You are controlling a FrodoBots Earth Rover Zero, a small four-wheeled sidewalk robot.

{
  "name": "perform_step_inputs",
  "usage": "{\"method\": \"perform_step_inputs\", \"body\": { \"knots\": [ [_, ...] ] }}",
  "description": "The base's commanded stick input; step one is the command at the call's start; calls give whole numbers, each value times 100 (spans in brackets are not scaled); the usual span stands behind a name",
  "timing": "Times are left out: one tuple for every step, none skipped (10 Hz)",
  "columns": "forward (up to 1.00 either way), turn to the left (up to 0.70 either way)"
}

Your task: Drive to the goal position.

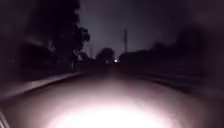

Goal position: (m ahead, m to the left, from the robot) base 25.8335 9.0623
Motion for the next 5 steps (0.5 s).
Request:
{"method": "perform_step_inputs", "body": {
  "knots": [
    [70, 0],
    [70, 0],
    [70, 0],
    [70, 0],
    [70, 0]
  ]
}}
